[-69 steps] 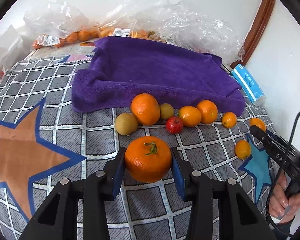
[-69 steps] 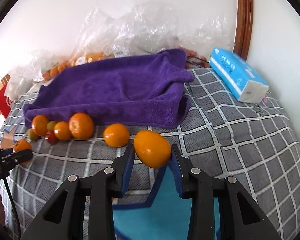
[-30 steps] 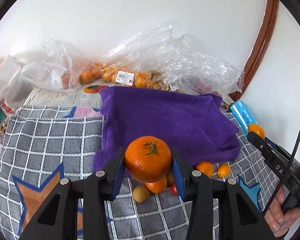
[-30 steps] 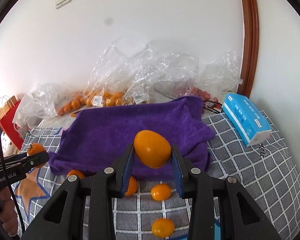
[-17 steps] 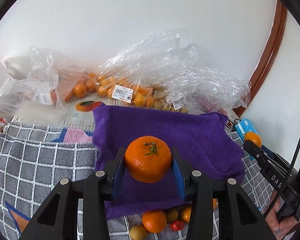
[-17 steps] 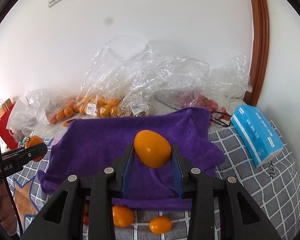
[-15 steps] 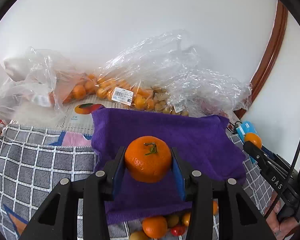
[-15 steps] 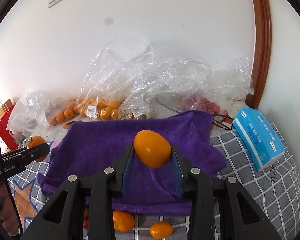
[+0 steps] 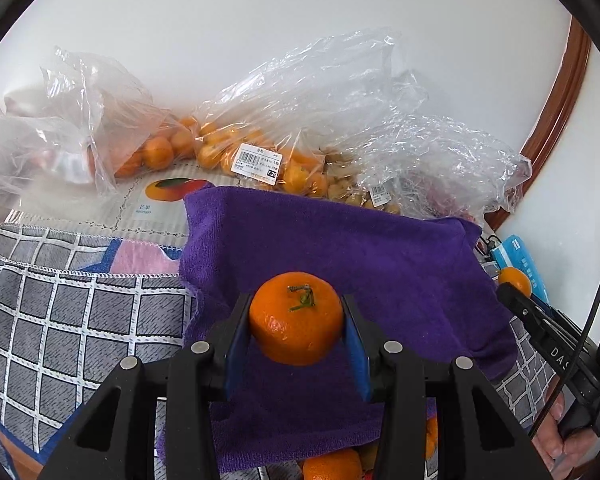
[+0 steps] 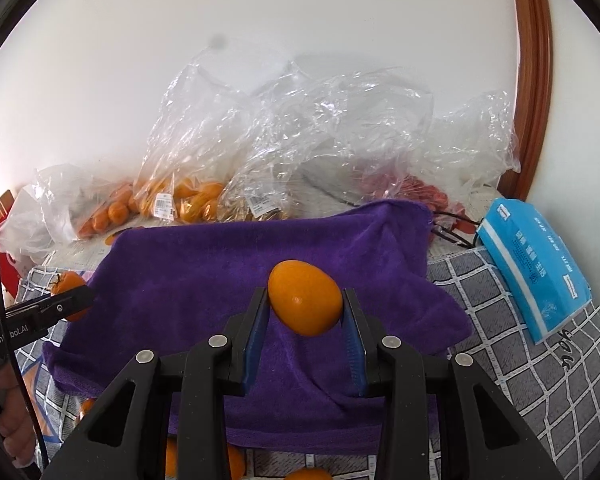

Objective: Organize fruits
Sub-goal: 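Carry the tangerine in left tool onto the purple towel while right tool carries the orange there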

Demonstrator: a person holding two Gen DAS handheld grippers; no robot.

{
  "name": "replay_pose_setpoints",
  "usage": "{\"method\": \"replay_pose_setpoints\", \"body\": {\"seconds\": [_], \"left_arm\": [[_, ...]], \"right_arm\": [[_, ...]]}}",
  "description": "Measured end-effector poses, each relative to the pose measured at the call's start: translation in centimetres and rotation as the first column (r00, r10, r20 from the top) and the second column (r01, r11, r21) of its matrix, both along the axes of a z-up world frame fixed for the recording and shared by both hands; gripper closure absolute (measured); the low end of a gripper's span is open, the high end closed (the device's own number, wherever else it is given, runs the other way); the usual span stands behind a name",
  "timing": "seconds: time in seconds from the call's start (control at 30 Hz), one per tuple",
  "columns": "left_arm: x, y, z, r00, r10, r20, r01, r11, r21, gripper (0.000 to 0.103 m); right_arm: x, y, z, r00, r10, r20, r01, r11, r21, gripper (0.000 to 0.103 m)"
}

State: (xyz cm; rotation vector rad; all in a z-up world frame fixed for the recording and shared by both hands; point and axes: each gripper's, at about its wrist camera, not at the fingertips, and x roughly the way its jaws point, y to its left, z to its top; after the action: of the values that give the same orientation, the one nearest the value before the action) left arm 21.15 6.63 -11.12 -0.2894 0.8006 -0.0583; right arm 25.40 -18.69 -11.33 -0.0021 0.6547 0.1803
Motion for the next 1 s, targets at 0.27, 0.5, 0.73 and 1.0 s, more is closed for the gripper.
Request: {"method": "replay_pose_setpoints", "body": {"seconds": [0.27,0.5,0.73,1.0], "left_arm": [[0.6,-0.2,-1.1,1.000,-0.004,-0.019,0.004,1.000,-0.002,0.062],[1.2,-0.3,-1.7,0.999,-0.007,-0.041,0.007,1.000,-0.010,0.062],[1.5,-0.6,-2.8,0.997,-0.021,-0.069,0.020,1.000,-0.012,0.062],[1.9,-1.1,-3.1,0.996,-0.024,-0.089,0.026,0.999,0.022,0.062]], "right_arm": [[1.2,-0.9,-1.9,0.998,-0.013,-0.060,0.013,1.000,0.004,0.067],[1.9,-0.8,-3.2,0.994,-0.003,-0.108,0.004,1.000,0.010,0.067],[2.3,-0.5,-3.9,0.990,0.007,-0.143,-0.008,1.000,-0.003,0.067],[2.9,-0.4,-4.5,0.983,0.002,-0.183,-0.004,1.000,-0.013,0.067]]}}
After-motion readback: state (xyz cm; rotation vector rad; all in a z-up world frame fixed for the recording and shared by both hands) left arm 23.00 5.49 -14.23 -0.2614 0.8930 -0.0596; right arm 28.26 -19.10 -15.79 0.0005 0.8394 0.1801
